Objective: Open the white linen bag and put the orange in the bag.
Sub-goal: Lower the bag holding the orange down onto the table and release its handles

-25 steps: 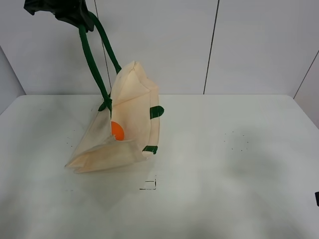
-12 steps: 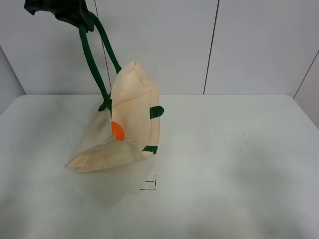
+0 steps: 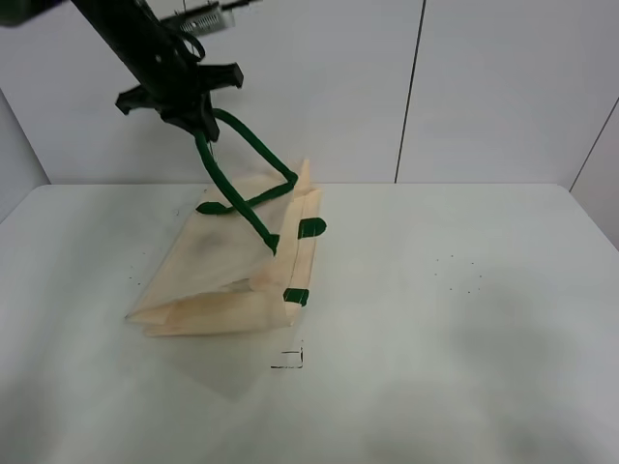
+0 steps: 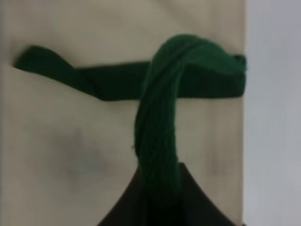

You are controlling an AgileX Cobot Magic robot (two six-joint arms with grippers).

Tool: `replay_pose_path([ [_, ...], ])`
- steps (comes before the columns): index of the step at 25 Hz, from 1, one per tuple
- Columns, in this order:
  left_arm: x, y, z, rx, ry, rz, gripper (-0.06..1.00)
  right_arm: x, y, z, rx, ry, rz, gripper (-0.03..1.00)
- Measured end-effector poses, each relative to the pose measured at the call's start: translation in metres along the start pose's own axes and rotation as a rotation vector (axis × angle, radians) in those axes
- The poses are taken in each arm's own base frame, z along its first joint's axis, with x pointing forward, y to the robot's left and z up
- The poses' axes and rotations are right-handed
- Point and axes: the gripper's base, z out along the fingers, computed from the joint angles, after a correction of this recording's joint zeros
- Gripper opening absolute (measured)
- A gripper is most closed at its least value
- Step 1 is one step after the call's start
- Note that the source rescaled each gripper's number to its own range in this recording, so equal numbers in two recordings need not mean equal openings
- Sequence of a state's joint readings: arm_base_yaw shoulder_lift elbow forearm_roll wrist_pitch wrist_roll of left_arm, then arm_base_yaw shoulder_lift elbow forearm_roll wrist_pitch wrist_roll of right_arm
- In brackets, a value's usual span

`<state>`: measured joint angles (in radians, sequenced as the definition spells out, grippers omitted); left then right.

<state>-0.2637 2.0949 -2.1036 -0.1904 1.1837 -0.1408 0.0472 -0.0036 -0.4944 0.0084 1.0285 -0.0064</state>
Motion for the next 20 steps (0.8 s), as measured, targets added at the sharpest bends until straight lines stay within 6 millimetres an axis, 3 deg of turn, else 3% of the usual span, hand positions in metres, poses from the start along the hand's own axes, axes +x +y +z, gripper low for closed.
replay_pose_path([
  [2, 0.0, 0.0, 0.027, 0.046, 0.061, -0.005, 0.08, 0.0, 0.0, 0.0, 0.0, 0.0, 0.0, 1.0],
  [5, 0.002, -0.001, 0.057, 0.111, 0.121, -0.017, 0.34, 0.0, 0.0, 0.0, 0.0, 0.0, 0.0, 1.0],
  [8, 0.008, 0.002, 0.073, 0.114, 0.158, -0.02, 0.69, 0.0, 0.0, 0.0, 0.0, 0.0, 0.0, 1.0],
  [10, 0.01, 0.006, 0.077, 0.087, 0.168, -0.013, 0.79, 0.0, 0.0, 0.0, 0.0, 0.0, 0.0, 1.0],
  [16, 0.01, 0.02, 0.077, -0.069, 0.172, 0.045, 0.86, 0.0, 0.0, 0.0, 0.0, 0.0, 0.0, 1.0],
  [20, 0.009, 0.029, 0.066, -0.178, 0.158, 0.059, 0.86, 0.0, 0.0, 0.0, -0.001, 0.0, 0.0, 1.0],
])
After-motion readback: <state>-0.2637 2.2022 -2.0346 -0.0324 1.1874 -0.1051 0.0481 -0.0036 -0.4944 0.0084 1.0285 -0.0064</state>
